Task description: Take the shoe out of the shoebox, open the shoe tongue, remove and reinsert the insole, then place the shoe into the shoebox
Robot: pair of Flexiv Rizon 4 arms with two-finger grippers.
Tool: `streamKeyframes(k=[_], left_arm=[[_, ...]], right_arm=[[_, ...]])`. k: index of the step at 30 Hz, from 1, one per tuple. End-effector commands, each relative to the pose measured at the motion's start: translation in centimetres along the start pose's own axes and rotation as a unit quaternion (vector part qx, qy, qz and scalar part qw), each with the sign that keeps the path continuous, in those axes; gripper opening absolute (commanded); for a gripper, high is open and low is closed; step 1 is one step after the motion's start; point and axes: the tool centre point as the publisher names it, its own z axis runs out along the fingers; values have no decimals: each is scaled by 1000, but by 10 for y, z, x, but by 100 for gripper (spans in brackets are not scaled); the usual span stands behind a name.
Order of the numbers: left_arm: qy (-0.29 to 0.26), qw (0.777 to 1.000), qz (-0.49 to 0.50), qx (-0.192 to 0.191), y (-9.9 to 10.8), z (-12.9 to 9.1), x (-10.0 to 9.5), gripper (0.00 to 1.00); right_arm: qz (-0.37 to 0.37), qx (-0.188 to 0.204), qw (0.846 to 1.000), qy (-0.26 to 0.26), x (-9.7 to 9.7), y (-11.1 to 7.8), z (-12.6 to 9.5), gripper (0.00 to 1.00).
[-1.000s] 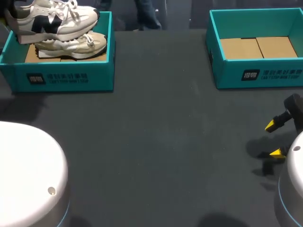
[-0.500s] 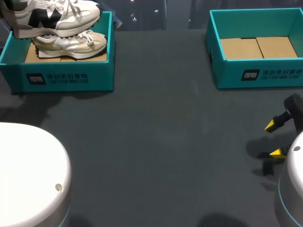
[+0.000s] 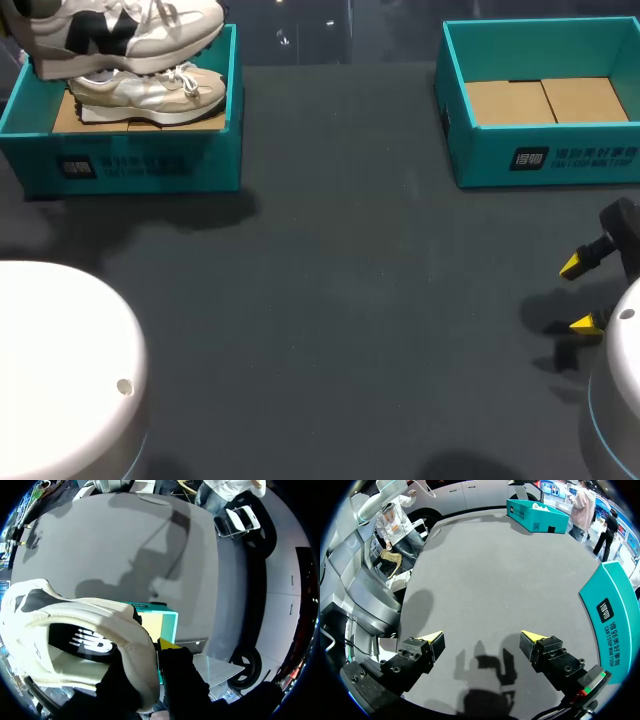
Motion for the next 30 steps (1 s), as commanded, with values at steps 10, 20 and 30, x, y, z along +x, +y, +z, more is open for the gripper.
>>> streamKeyframes(k=[10, 20, 30], left_arm=[[20, 998, 39, -43, -123, -24, -66, 0], [32, 996, 74, -21, -186, -17, -127, 0], [33, 996, 80, -9, -199, -16, -152, 0]], right_arm=[[0, 1, 1000, -1, 2, 0, 0, 100], [0, 1, 1000, -1, 2, 0, 0, 100], [0, 1, 1000, -1, 2, 0, 0, 100]])
